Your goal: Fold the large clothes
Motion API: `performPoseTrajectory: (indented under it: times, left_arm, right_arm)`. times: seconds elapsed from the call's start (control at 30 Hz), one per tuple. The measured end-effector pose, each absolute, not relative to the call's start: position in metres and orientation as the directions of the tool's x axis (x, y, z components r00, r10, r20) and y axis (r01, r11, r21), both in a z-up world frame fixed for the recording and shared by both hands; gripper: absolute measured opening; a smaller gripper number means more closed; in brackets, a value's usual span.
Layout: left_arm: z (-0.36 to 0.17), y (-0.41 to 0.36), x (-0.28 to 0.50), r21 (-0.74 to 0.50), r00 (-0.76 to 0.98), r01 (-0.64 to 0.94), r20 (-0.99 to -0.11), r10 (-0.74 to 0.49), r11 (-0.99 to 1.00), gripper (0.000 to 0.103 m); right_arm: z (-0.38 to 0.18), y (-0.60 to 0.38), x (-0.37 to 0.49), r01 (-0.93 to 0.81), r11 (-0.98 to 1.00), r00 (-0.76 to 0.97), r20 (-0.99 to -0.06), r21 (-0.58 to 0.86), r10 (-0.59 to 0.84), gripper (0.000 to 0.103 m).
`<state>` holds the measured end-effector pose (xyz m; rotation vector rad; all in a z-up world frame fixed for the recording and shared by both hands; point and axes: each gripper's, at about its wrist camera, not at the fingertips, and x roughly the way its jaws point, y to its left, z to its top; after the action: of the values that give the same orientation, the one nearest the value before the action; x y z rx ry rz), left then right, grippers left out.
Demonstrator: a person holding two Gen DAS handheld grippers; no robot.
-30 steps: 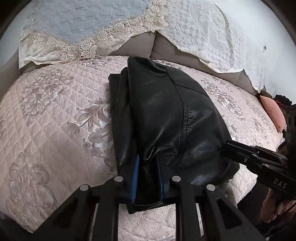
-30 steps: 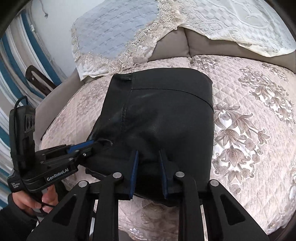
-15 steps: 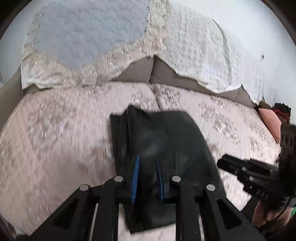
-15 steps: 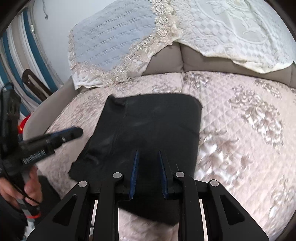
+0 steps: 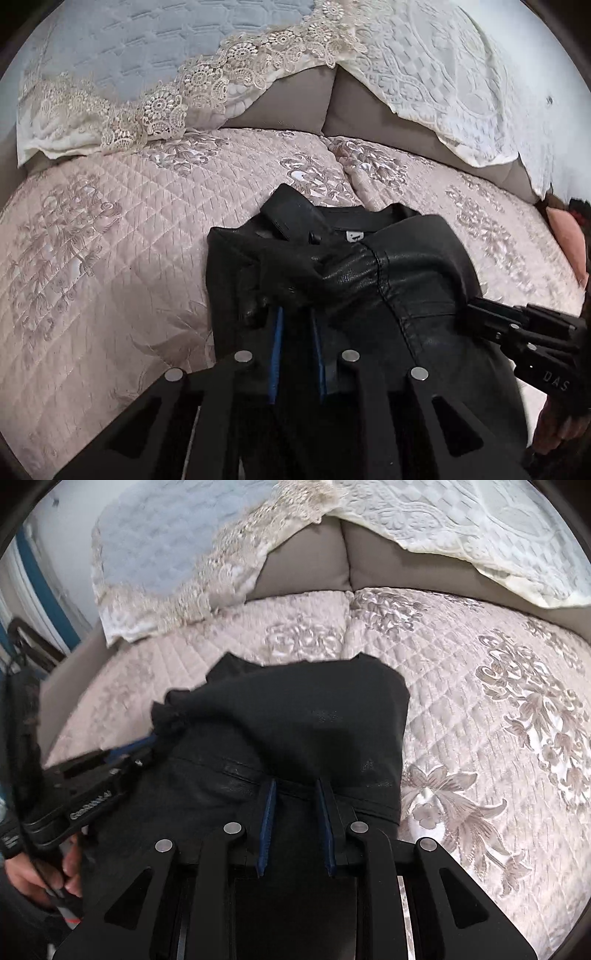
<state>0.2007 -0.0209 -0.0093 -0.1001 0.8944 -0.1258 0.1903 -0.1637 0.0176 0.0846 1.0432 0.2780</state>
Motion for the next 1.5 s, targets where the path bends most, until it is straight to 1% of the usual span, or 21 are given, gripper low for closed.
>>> performPoseTrajectory:
  times: [0.03, 0.1, 0.17, 0.23, 0.27, 0.37, 0.43, 0.53, 0.57, 0.6, 0.67, 0.7, 1.07, 1.5]
  left_arm:
    - [-0.012, -0.020, 0.202, -0.147, 0.619, 0.066, -0.770, -0.156, 0.987, 0.018]
    - [-0.012, -0.017, 0.205, -0.165, 0.614, 0.063, -0.771, -0.169, 0.984, 0.017]
    - [-0.007, -0.019, 0.204, -0.151, 0.613, 0.069, -0.773, -0.161, 0.986, 0.017]
    - [0.005, -0.021, 0.200, -0.126, 0.618, 0.073, -0.773, -0.144, 0.989, 0.017]
    - [0.012, -0.021, 0.194, -0.123, 0.621, 0.072, -0.771, -0.141, 0.990, 0.017]
    - [0.035, -0.018, 0.159, -0.167, 0.644, 0.106, -0.740, -0.196, 0.980, 0.017]
    - [0.043, -0.020, 0.134, -0.168, 0.658, 0.132, -0.722, -0.213, 0.977, 0.017]
    - [0.037, -0.024, 0.105, -0.178, 0.640, 0.157, -0.731, -0.237, 0.971, 0.017]
    - [0.030, -0.025, 0.102, -0.166, 0.628, 0.157, -0.744, -0.228, 0.974, 0.017]
    - [0.018, -0.026, 0.101, -0.148, 0.612, 0.153, -0.762, -0.212, 0.977, 0.020]
    - [0.001, -0.022, 0.105, -0.178, 0.581, 0.123, -0.784, -0.216, 0.976, 0.020]
    - [-0.001, -0.020, 0.107, -0.192, 0.582, 0.118, -0.782, -0.225, 0.974, 0.020]
    - [0.013, -0.019, 0.103, -0.193, 0.582, 0.090, -0.786, -0.209, 0.977, 0.021]
    - [0.037, -0.023, 0.089, -0.182, 0.616, 0.098, -0.761, -0.203, 0.978, 0.021]
  right_arm:
    - [0.016, -0.162, 0.190, -0.197, 0.963, 0.476, -0.842, 0.182, 0.256, 0.023]
    - [0.016, -0.166, 0.192, -0.198, 0.960, 0.468, -0.842, 0.198, 0.270, 0.023]
    - [0.021, -0.171, 0.192, -0.184, 0.958, 0.462, -0.841, 0.221, 0.282, 0.023]
    - [0.033, -0.171, 0.183, -0.174, 0.967, 0.479, -0.842, 0.187, 0.249, 0.023]
    - [0.039, -0.169, 0.175, -0.178, 0.969, 0.491, -0.839, 0.169, 0.237, 0.023]
    - [0.055, -0.165, 0.144, -0.194, 0.970, 0.507, -0.831, 0.147, 0.228, 0.023]
    - [0.059, -0.163, 0.123, -0.190, 0.971, 0.507, -0.833, 0.143, 0.222, 0.023]
    - [0.051, -0.162, 0.101, -0.171, 0.970, 0.485, -0.843, 0.169, 0.233, 0.023]
    - [0.046, -0.161, 0.098, -0.171, 0.971, 0.480, -0.847, 0.167, 0.230, 0.023]
    - [0.040, -0.161, 0.096, -0.173, 0.971, 0.480, -0.847, 0.165, 0.229, 0.023]
    - [0.033, -0.160, 0.100, -0.163, 0.970, 0.462, -0.855, 0.179, 0.236, 0.023]
    - [0.033, -0.160, 0.101, -0.160, 0.971, 0.461, -0.856, 0.176, 0.232, 0.023]
    - [0.060, -0.155, 0.085, -0.174, 0.981, 0.506, -0.846, 0.089, 0.167, 0.023]
    - [0.091, -0.149, 0.075, -0.188, 0.982, 0.572, -0.811, 0.016, 0.123, 0.024]
